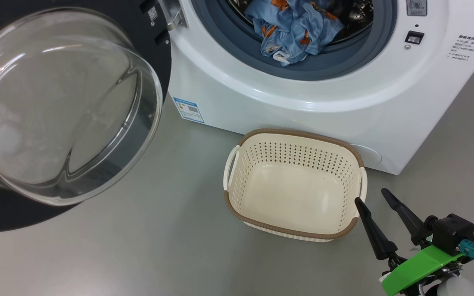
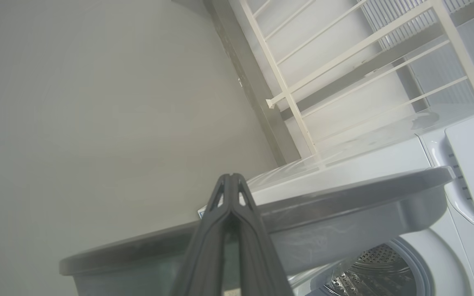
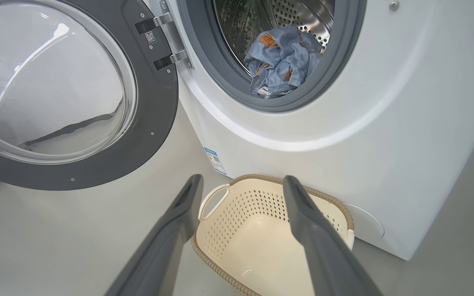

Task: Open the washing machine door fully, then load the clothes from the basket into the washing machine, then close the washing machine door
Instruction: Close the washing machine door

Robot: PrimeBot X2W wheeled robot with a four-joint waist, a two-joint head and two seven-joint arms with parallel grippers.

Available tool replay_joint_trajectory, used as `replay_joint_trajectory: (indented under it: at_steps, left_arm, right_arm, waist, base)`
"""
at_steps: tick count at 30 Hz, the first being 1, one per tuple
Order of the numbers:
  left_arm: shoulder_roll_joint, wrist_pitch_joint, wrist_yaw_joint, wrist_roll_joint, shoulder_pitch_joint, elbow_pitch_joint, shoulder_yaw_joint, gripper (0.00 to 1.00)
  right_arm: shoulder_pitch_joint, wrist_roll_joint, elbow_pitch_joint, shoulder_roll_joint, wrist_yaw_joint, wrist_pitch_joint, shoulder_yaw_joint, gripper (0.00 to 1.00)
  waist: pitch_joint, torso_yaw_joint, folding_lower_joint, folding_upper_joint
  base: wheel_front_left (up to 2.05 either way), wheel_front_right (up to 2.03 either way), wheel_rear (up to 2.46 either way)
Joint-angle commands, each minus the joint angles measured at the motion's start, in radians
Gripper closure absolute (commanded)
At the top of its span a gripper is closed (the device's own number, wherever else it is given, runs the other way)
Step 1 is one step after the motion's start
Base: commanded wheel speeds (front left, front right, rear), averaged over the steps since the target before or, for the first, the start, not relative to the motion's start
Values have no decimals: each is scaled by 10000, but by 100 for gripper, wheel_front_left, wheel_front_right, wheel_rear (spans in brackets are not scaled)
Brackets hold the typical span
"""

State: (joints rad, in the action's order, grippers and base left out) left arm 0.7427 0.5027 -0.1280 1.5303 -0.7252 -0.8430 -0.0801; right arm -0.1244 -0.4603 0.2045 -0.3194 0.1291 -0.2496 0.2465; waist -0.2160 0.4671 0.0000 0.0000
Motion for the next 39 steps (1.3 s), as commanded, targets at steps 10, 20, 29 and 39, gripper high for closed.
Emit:
replay_joint_trajectory:
  at_steps: [10, 20, 29, 39]
  left_arm:
    - [562, 1056, -27, 383, 89, 362, -134, 100]
    - [457, 2054, -27, 676, 602, 1129, -46, 100]
    - [384, 3164, -27, 934, 1214, 2388, 71, 100]
    - [232, 4076, -27, 1186, 1745, 3723, 25, 100]
  right_arm:
    - [-234, 146, -229, -122, 16, -122, 226, 0]
    - [-215, 135, -189, -62, 16, -122, 155, 0]
    - [-90, 97, -190, -8, 16, -122, 46, 0]
    - [44, 66, -186, 93, 16, -122, -39, 0]
  waist:
    - [50, 9, 0, 0]
    - [224, 58, 0, 0]
    - [497, 148, 0, 0]
    - [760, 221, 0, 0]
  base:
    - [0, 0, 0]
    - [0, 0, 0]
    - [0, 0, 0]
    - [0, 0, 0]
